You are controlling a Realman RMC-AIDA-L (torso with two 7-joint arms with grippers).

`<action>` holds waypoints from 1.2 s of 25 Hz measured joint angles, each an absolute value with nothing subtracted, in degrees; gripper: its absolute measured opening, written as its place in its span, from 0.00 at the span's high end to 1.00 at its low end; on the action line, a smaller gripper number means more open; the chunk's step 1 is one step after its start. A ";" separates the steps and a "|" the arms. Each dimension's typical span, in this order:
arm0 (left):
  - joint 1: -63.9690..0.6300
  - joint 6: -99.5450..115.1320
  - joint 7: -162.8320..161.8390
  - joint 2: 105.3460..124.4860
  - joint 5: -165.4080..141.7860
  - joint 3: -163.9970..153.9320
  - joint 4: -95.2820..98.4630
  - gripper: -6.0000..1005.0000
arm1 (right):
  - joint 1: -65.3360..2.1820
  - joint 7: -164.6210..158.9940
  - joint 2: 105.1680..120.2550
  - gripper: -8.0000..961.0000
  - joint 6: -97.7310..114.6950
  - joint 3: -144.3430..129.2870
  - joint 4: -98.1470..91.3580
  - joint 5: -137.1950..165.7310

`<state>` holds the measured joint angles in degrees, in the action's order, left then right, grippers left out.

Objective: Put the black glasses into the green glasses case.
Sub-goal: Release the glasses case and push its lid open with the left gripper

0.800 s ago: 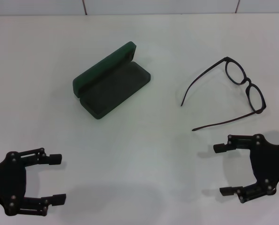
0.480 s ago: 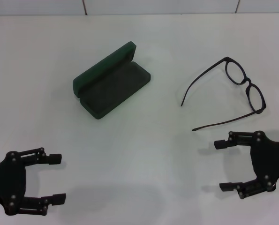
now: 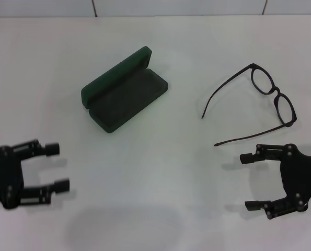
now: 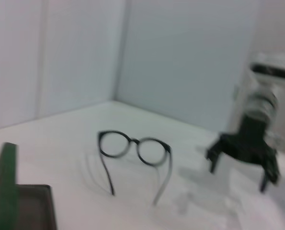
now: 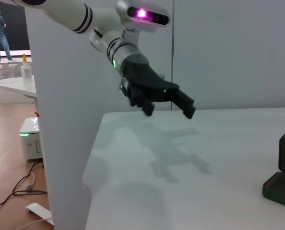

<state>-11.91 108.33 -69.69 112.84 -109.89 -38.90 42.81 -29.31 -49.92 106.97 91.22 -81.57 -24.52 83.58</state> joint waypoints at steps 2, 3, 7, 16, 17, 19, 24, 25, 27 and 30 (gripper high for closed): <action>-12.61 108.34 -73.63 113.21 -109.86 -36.69 42.83 0.13 | -29.26 -49.92 106.97 0.08 91.23 -81.32 -24.52 83.59; -13.01 108.34 -75.75 113.34 -109.82 -35.83 42.92 0.13 | -29.23 -49.92 106.96 0.08 91.23 -81.26 -24.52 83.60; -14.79 108.31 -84.52 113.45 -108.72 -34.53 43.15 0.13 | -29.21 -49.92 106.97 0.08 91.23 -81.27 -24.52 83.60; -20.40 104.28 -103.57 112.81 -108.90 -32.29 43.17 0.14 | -29.08 -49.92 107.04 0.08 91.51 -81.30 -24.52 83.43; -20.87 103.71 -104.90 112.58 -108.94 -32.10 43.22 0.14 | -29.06 -49.92 107.05 0.08 91.58 -81.30 -24.52 83.42; -21.49 103.42 -106.06 112.20 -109.04 -32.17 43.33 0.14 | -28.98 -49.92 107.05 0.08 91.89 -81.30 -24.52 83.42; -25.65 100.52 -112.27 111.23 -114.43 -32.46 46.88 0.14 | -28.45 -49.92 107.05 0.08 92.00 -81.30 -24.91 83.39; -26.31 99.57 -112.92 111.31 -115.69 -32.50 47.95 0.14 | -28.36 -49.92 107.05 0.08 92.01 -81.30 -25.08 83.35; -28.16 97.57 -113.61 111.59 -118.96 -32.55 50.15 0.14 | -28.28 -49.92 107.05 0.08 92.02 -81.30 -25.24 83.32; -31.30 95.35 -114.00 112.00 -123.80 -32.56 51.88 0.14 | -28.28 -49.93 107.06 0.08 92.02 -81.30 -25.24 83.27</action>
